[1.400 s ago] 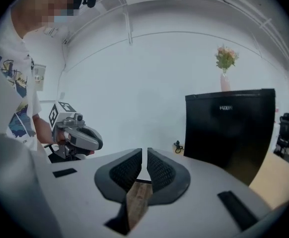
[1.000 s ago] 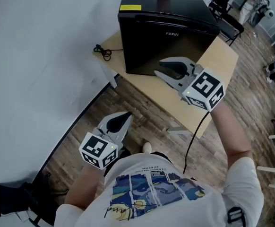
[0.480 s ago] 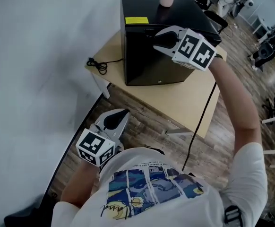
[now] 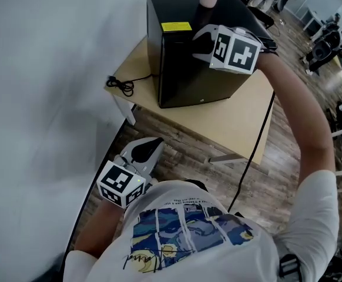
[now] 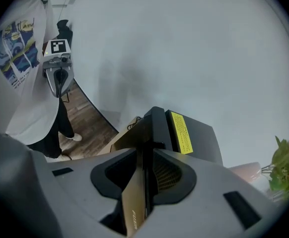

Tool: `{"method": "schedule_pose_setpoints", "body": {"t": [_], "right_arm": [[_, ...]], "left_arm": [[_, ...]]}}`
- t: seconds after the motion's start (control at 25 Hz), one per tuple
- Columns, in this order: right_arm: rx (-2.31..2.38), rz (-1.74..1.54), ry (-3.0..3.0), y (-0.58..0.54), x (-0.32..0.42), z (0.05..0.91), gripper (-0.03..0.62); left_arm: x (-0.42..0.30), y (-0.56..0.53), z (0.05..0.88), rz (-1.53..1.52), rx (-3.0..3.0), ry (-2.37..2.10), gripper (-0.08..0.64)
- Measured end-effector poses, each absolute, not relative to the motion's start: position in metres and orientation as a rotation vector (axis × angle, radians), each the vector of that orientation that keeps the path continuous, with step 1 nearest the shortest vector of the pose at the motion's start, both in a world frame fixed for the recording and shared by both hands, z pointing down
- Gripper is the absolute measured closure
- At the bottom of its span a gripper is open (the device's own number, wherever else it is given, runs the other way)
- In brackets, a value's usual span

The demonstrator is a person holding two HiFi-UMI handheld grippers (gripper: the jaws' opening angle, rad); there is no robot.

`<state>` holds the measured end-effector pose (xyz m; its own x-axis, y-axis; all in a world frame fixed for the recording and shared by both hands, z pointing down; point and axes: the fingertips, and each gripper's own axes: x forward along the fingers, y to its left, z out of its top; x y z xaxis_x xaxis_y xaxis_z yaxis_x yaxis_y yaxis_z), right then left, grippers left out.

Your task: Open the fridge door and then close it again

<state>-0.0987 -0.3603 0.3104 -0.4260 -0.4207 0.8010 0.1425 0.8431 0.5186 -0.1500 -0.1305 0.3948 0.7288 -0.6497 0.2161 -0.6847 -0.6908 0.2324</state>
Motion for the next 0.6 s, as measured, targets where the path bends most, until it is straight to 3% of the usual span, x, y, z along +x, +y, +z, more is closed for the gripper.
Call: {"method": "schedule_pose_setpoints", "body": {"t": [0.6], "right_arm": [[0.198, -0.570, -1.793, -0.365, -0.100, 0.320, 0.540]], "left_arm": [[-0.170, -0.127, 0.403, 0.153, 2.638, -0.980, 0.546]]}}
